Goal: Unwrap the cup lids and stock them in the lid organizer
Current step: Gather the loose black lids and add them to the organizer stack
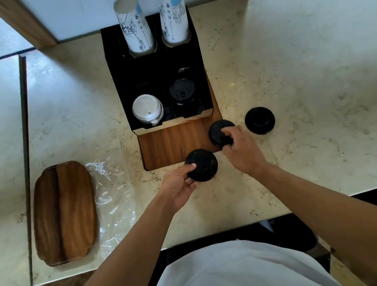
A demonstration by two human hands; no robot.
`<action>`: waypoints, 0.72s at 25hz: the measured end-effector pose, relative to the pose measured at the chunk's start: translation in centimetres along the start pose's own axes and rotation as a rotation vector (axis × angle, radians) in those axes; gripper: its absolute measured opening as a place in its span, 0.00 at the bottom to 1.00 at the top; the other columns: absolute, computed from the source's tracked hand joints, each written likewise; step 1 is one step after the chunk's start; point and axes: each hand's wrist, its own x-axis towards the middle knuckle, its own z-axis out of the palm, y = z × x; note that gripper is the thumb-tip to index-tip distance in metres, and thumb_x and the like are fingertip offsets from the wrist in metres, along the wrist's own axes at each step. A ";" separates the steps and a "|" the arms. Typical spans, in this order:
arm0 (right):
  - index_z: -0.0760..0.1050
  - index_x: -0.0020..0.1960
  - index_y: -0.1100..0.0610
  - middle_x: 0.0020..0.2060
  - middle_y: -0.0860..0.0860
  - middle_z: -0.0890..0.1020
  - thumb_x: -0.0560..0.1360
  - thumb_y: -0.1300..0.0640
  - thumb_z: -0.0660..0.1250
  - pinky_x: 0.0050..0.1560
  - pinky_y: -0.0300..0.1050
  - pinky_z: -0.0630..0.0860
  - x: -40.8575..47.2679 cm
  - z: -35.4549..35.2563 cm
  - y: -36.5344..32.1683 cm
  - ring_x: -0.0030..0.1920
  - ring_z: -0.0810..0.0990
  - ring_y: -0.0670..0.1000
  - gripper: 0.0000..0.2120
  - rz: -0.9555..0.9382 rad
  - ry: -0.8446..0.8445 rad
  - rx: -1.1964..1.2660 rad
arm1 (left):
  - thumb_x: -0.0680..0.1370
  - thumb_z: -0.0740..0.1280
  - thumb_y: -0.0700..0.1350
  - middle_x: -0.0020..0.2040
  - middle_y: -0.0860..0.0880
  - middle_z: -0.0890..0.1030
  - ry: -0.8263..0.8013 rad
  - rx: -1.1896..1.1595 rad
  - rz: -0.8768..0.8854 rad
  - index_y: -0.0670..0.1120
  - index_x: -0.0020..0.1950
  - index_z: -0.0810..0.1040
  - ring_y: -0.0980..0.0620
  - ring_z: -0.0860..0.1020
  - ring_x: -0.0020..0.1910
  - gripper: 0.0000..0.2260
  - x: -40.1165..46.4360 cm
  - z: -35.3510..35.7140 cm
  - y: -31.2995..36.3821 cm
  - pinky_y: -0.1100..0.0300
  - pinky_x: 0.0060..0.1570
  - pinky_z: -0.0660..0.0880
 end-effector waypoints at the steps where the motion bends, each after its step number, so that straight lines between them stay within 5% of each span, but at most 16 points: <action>1: 0.72 0.72 0.58 0.66 0.58 0.74 0.75 0.61 0.68 0.69 0.56 0.72 0.9 -0.3 0.2 0.66 0.71 0.59 0.25 0.021 0.084 -0.098 | 0.78 0.72 0.36 0.57 0.37 0.86 0.004 -0.008 0.005 0.36 0.65 0.78 0.41 0.85 0.57 0.16 0.1 -0.1 0.1 0.51 0.53 0.84; 3: 0.70 0.73 0.59 0.68 0.60 0.72 0.73 0.60 0.69 0.70 0.56 0.68 2.8 -0.8 0.4 0.67 0.69 0.63 0.29 -0.001 0.071 -0.276 | 0.78 0.72 0.37 0.57 0.38 0.86 0.010 -0.033 0.012 0.36 0.66 0.77 0.42 0.86 0.56 0.16 0.1 -0.3 0.4 0.53 0.49 0.85; 7: 0.59 0.80 0.54 0.77 0.57 0.63 0.71 0.55 0.73 0.76 0.58 0.63 4.7 -0.4 0.3 0.75 0.61 0.64 0.41 -0.079 -0.231 -0.433 | 0.79 0.69 0.38 0.56 0.38 0.86 0.007 -0.113 -0.002 0.38 0.67 0.76 0.41 0.86 0.54 0.16 -0.2 -1.0 0.3 0.53 0.42 0.84; 12: 0.63 0.76 0.54 0.68 0.60 0.70 0.68 0.40 0.74 0.65 0.60 0.72 3.7 1.0 0.7 0.66 0.70 0.64 0.43 -0.010 -0.061 -0.554 | 0.80 0.67 0.38 0.53 0.38 0.87 0.012 -0.164 -0.008 0.39 0.66 0.76 0.41 0.87 0.53 0.14 -0.3 -1.8 0.4 0.53 0.41 0.84; 18: 0.62 0.75 0.53 0.68 0.61 0.69 0.67 0.25 0.65 0.67 0.58 0.72 1.4 1.8 1.4 0.68 0.71 0.62 0.47 0.105 -0.046 -0.492 | 0.80 0.67 0.38 0.51 0.40 0.88 0.039 -0.150 -0.009 0.39 0.64 0.76 0.42 0.87 0.52 0.12 -0.2 -2.2 0.6 0.54 0.41 0.84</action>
